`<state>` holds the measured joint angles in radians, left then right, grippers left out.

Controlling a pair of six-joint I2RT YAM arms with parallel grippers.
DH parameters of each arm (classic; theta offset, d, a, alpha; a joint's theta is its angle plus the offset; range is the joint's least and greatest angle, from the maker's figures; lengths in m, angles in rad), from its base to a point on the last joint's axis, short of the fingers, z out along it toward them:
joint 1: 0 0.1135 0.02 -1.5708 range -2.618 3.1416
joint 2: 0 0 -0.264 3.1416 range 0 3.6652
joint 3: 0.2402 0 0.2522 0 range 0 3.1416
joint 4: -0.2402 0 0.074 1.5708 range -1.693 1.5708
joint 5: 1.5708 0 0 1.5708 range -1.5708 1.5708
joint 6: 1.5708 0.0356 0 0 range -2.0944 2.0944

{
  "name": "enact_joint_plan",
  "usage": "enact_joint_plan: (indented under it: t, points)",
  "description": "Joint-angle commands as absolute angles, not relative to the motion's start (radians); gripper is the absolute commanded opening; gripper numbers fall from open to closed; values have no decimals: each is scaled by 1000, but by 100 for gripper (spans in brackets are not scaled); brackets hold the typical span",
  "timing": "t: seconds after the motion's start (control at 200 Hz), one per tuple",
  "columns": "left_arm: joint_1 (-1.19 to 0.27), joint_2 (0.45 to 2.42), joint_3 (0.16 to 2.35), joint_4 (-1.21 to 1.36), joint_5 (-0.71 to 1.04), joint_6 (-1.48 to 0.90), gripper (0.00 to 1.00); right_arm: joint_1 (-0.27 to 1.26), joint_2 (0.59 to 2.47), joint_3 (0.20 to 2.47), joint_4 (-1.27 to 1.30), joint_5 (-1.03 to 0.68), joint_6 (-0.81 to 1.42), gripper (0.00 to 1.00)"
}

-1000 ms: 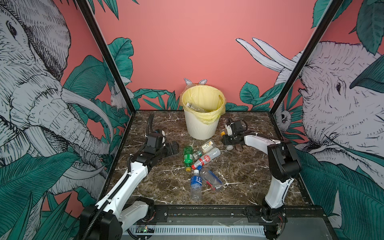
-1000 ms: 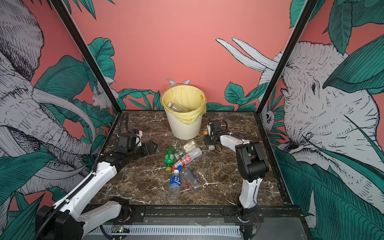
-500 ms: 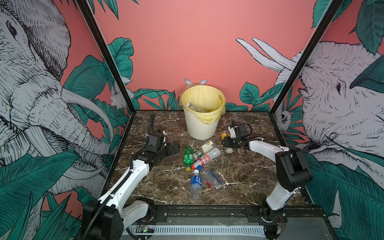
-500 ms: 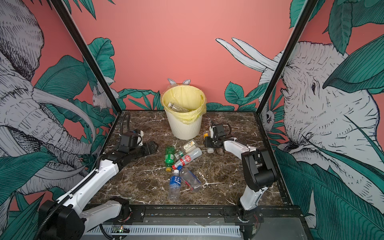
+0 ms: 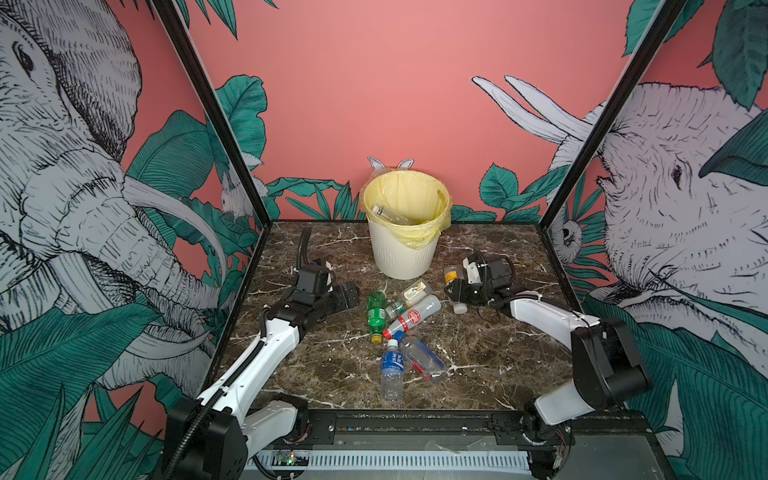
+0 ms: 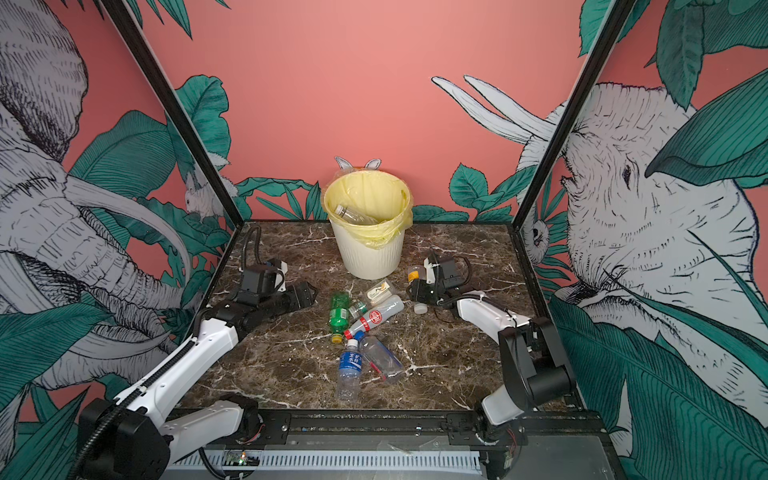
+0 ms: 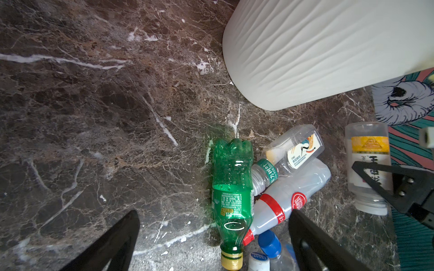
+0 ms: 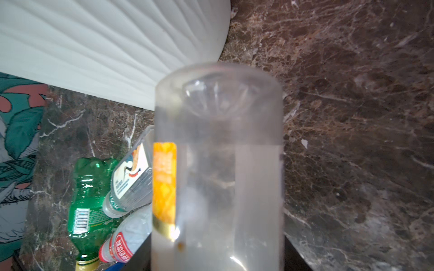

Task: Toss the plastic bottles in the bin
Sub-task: 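Close the right gripper on the orange-label bottle and lift it, then carry the orange-label bottle with the right gripper up toward the bin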

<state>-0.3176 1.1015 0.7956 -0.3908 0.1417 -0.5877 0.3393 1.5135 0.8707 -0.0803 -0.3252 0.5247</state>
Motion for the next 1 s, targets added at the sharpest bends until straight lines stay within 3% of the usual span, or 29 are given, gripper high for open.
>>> enact_joint_plan:
  t: [0.0, 0.42, 0.995]
  points:
    - [-312, 1090, 778, -381, 144, -609, 99, 336, 1443, 846, -16, -348, 559, 41]
    - [-312, 1097, 745, -338, 160, -662, 99, 337, 1201, 809, -81, -321, 546, 41]
    - [-311, 1136, 724, -281, 204, -710, 99, 337, 1140, 956, -134, -352, 527, 41]
